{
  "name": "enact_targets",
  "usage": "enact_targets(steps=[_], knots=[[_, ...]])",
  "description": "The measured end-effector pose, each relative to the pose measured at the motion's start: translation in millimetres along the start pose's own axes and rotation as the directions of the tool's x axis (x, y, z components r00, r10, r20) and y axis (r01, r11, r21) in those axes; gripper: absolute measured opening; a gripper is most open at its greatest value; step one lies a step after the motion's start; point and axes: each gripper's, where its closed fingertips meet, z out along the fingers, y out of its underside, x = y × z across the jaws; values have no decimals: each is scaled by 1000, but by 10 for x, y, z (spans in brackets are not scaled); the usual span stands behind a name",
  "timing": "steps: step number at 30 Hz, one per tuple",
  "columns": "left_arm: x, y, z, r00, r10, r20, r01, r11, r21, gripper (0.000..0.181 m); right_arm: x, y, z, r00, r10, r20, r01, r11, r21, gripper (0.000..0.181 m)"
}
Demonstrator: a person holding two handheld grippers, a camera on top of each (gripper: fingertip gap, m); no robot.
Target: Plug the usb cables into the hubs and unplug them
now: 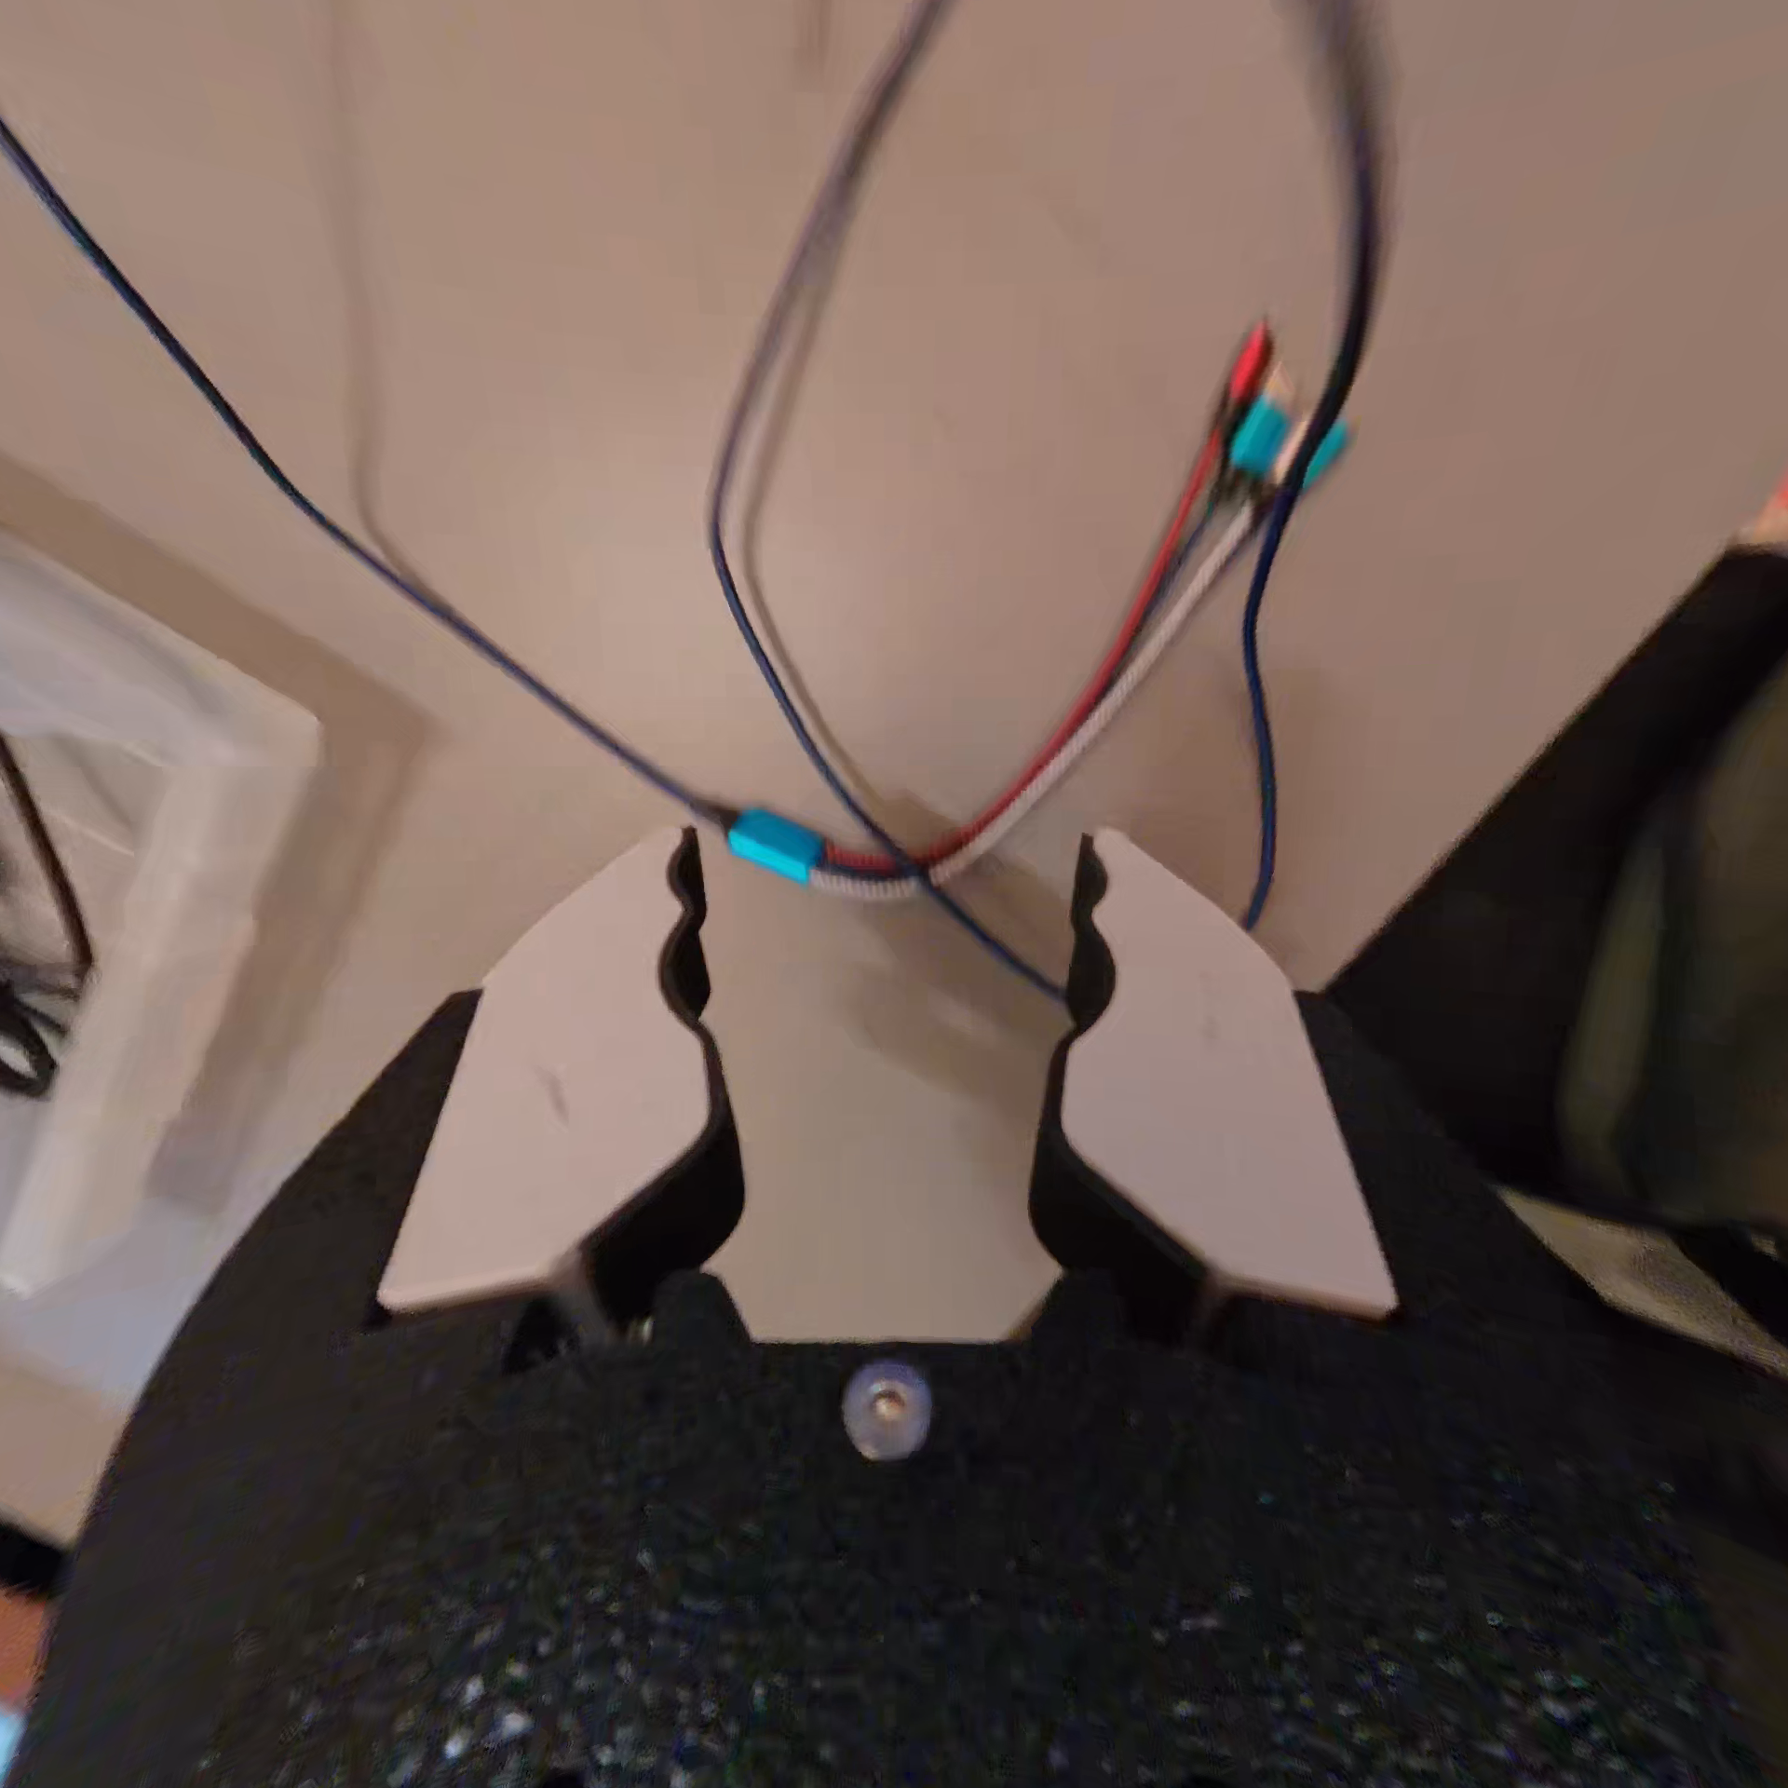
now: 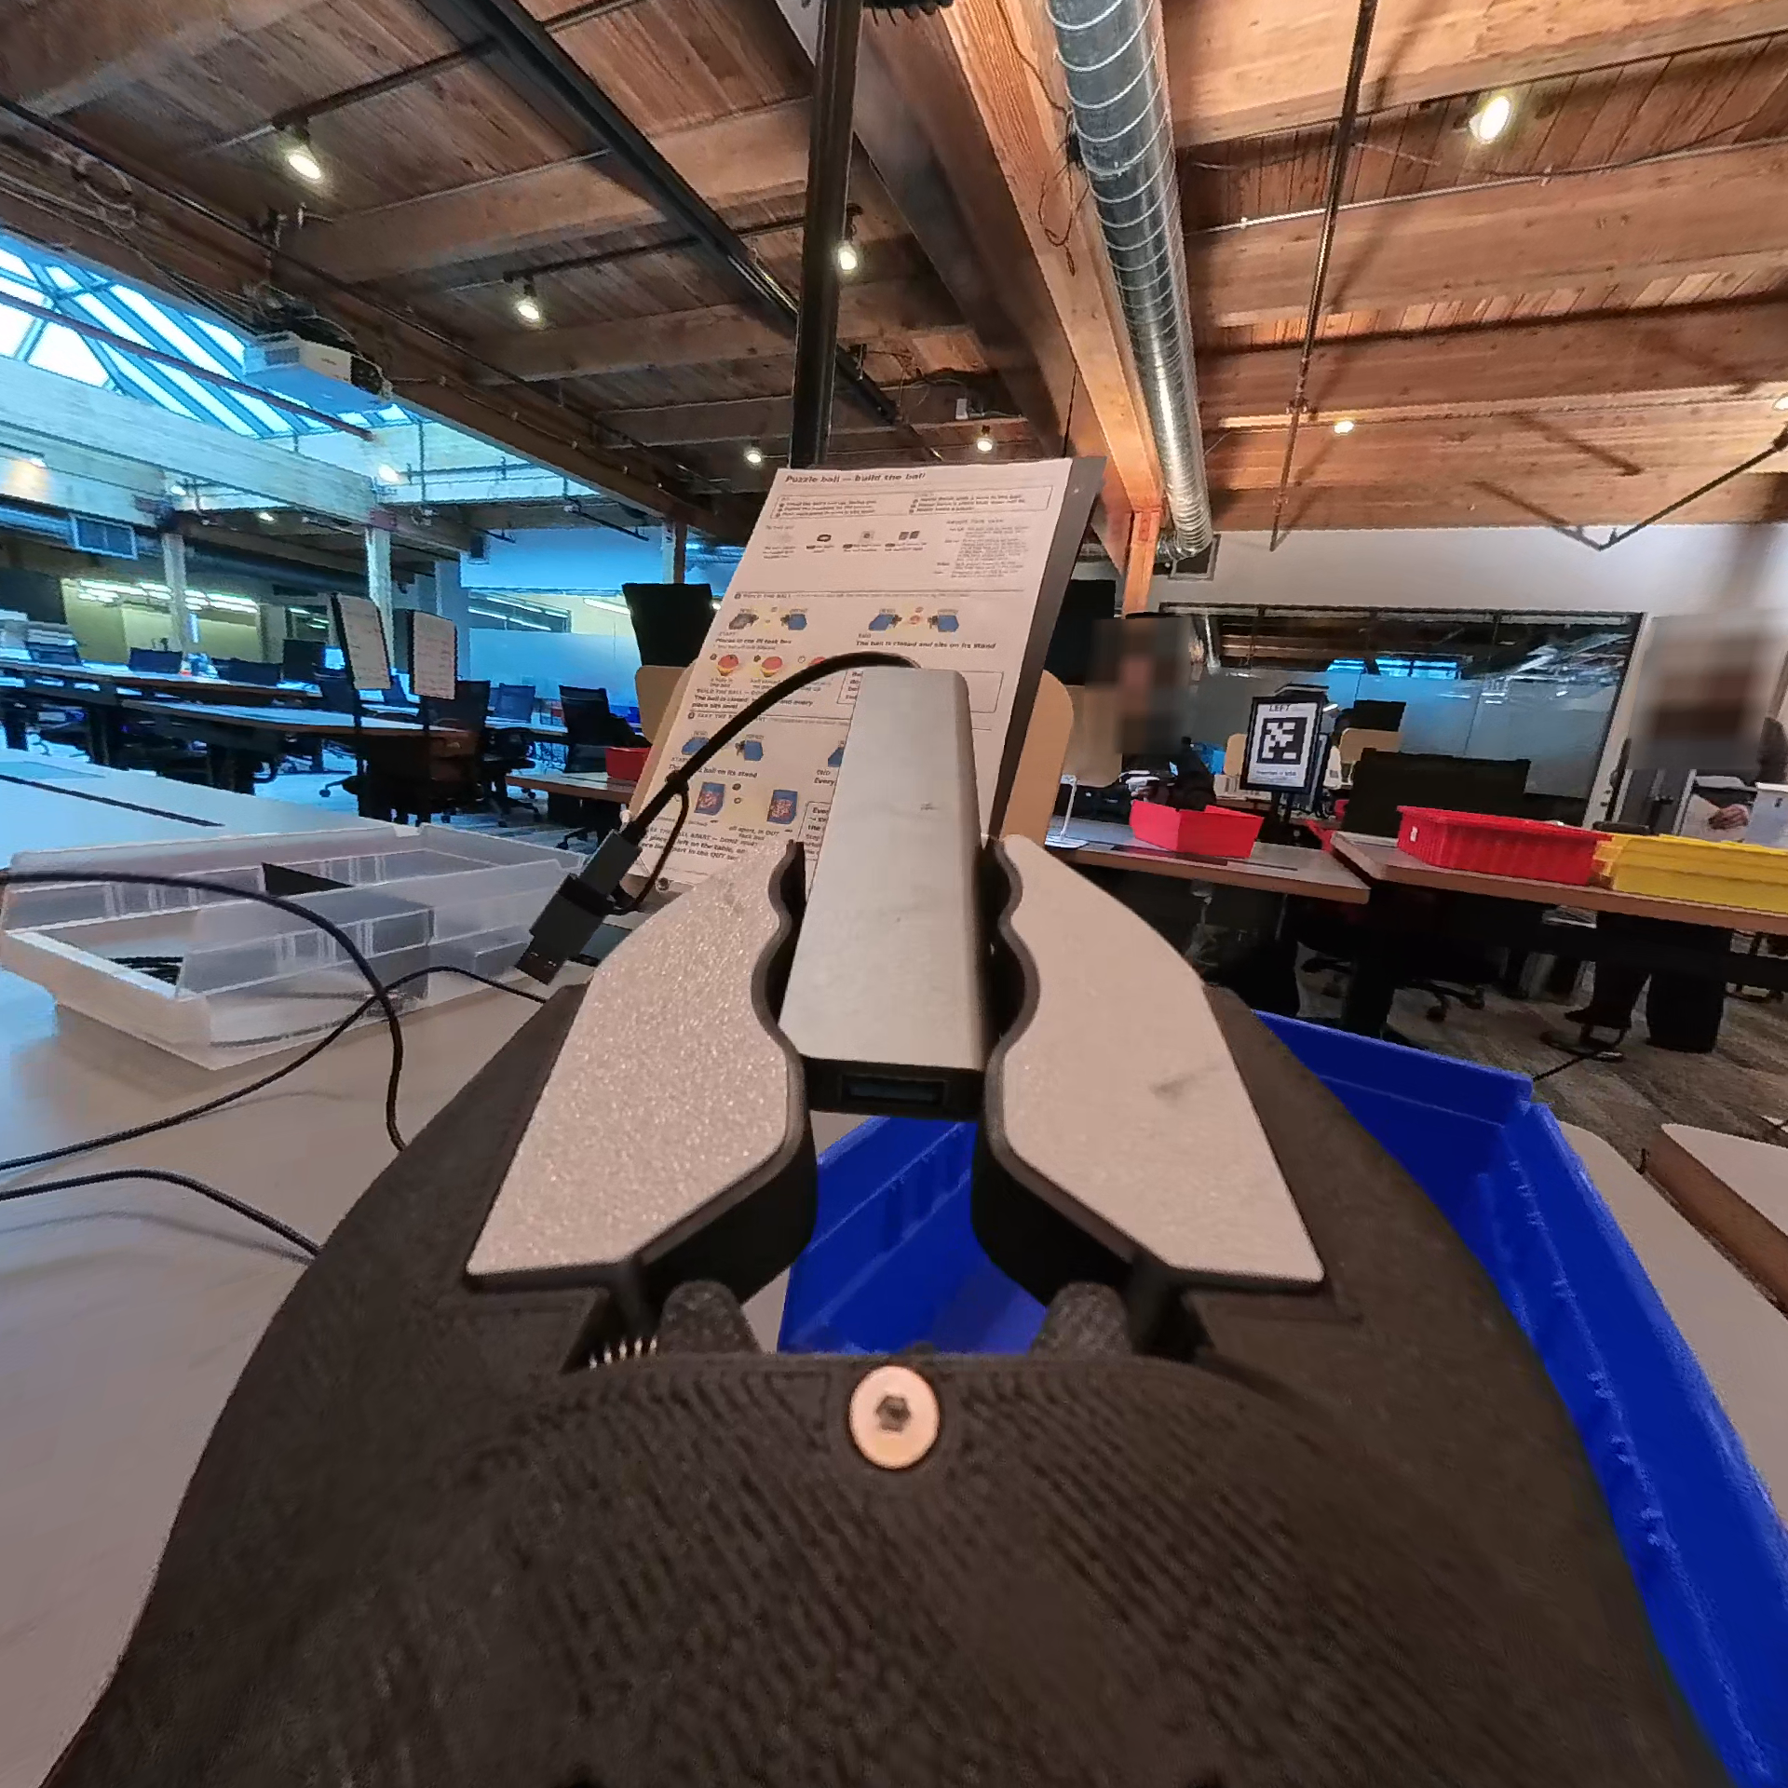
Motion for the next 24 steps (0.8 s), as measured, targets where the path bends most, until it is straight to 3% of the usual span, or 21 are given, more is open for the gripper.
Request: enact_targets(steps=[1, 3, 4, 6, 8, 10, 12, 15, 18, 21, 24], knots=[[-37, 132, -11, 999, -13, 34, 15, 998, -68, 72, 15, -13, -5, 1000, 2, -3, -2, 1000, 4, 35], [-170, 200, -96, 978, -16, 208, 45, 990, -133, 68, 59, -40, -19, 1000, 8, -15, -7, 1000, 11, 35], [-103, 67, -151, 968, 26, 249, -2, 995, -96, 66, 81, -50, -26, 1000, 10, -19, -10, 1000, 13, 35], [330, -474, -206, 946, 201, 255, -230, 969, 92, 63, 130, -68, -39, 999, 7, -34, -6, 1000, 20, 35], [894, -1025, -131, 864, 401, 304, -480, 838, 261, 59, 165, -56, -41, 999, 15, -40, -14, 1000, 18, 35], [1338, -1292, 171, 721, 595, 355, -684, 693, 228, 56, 181, -32, -43, 999, 22, -45, -22, 1000, 16, 36], [1565, -1433, 534, 571, 731, 373, -815, 562, 146, 52, 174, -8, -45, 999, 22, -43, -21, 1000, 9, 36], [1678, -1616, 869, 478, 807, 347, -876, 464, 127, 53, 160, -1, -52, 999, 10, -41, -9, 1000, 7, 36], [1639, -1808, 925, 425, 819, 385, -903, 416, 111, 53, 183, -21, -64, 999, -10, -48, 10, 1000, 5, 36], [1626, -1812, 1059, 358, 868, 343, -931, 360, 61, 52, 231, -22, -80, 999, -1, -54, 1, 1000, 8, 36], [1557, -1813, 1195, 322, 894, 313, -943, 331, 26, 32, 271, 12, -90, 998, 19, -61, -18, 1000, 5, 36]])
